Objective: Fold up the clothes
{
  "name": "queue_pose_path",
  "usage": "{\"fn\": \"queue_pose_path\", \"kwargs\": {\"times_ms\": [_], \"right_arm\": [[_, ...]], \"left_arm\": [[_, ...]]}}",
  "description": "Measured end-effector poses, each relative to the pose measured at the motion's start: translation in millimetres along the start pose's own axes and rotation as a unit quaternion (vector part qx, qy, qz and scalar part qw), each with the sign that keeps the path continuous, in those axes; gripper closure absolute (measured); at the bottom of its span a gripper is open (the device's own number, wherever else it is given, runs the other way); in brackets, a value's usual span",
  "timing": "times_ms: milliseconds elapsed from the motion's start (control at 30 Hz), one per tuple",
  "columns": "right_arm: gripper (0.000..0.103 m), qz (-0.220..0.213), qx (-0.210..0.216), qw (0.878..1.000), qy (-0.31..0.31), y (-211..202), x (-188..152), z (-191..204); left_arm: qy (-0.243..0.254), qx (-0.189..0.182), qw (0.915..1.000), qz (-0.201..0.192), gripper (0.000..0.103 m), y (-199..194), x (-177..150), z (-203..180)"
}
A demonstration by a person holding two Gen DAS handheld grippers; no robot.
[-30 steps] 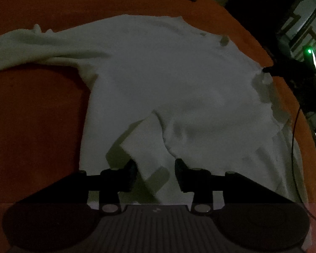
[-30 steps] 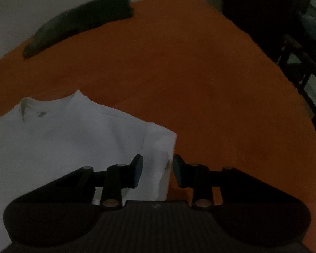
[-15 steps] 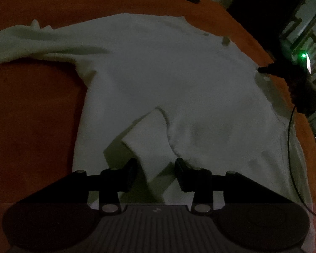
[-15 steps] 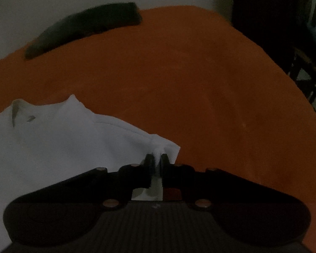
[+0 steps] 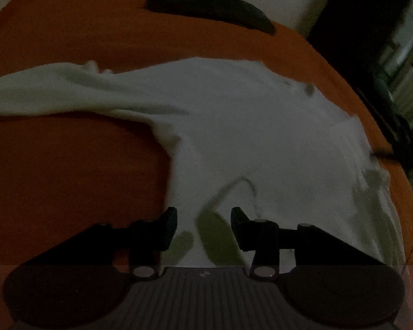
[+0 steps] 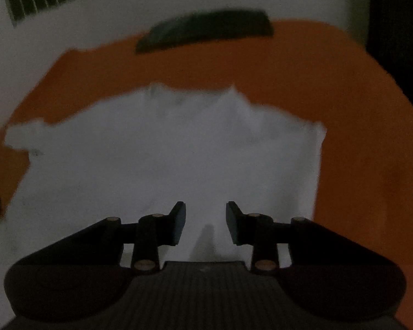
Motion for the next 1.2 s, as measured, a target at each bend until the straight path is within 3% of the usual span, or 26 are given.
{"fn": "queue_pose_path", "kwargs": {"times_ms": [200,267,400,567,633,700,867,1000,1100,1200], "right_arm": [[0.068,0.046,-0.025,0.999,-0.015,10.6,-11.9,30.0],[0.068,0.014,-0.021,0.999,-0.041,-2.0,5.5,54.9],[0.068,-0.033,0.06,0.996,-0.057,-2.3,34.1,113.7],[0.068,-0.043,0.152,0.983,-0.098,33.9,58.4,195.0],[0.068,-0.046,0.176,0.978,-0.107,50.6,68.4,221.7],[0.068,-0.046,0.193,0.975,-0.1,62.9,73.1,242.2],[0.068,-0.04,0.225,0.966,-0.123,80.0,66.8,277.8],[0.068,-0.018,0.231,0.965,-0.122,92.4,54.0,285.8],[0.068,-0.013,0.228,0.966,-0.119,96.3,50.2,284.9],[0.068,-0.01,0.222,0.968,-0.114,96.9,50.6,285.0]], "left_arm": [[-0.006,0.004,0.9998,-0.018,0.063,-7.8,10.9,14.3],[-0.029,0.017,0.999,-0.031,0.063,-11.3,21.7,33.2],[-0.085,0.065,0.9919,-0.069,0.062,-13.2,52.1,81.6],[-0.175,0.114,0.9712,-0.116,0.06,-5.7,91.4,146.1],[-0.212,0.123,0.9593,-0.14,0.059,-6.7,108.1,175.1],[-0.26,0.128,0.9423,-0.168,0.059,-11.8,123.3,208.2],[-0.383,0.141,0.8824,-0.234,0.058,-27.3,140.9,282.7],[-0.455,0.151,0.8418,-0.249,0.057,-24.9,144.9,322.1],[-0.496,0.125,0.8199,-0.257,0.057,-19.9,145.9,344.1],[-0.516,0.107,0.8095,-0.259,0.056,-12.3,153.7,355.1]]}}
Point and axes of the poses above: each gripper's, at about its wrist camera, not at the fingertips, and y roughly the way its jaws point, z to its left, x to its top, the point moved 2 cm from there along y, roughly the way its jaws point, and after that the axes turned 12 degrees about -y, right-handed, at the moved point
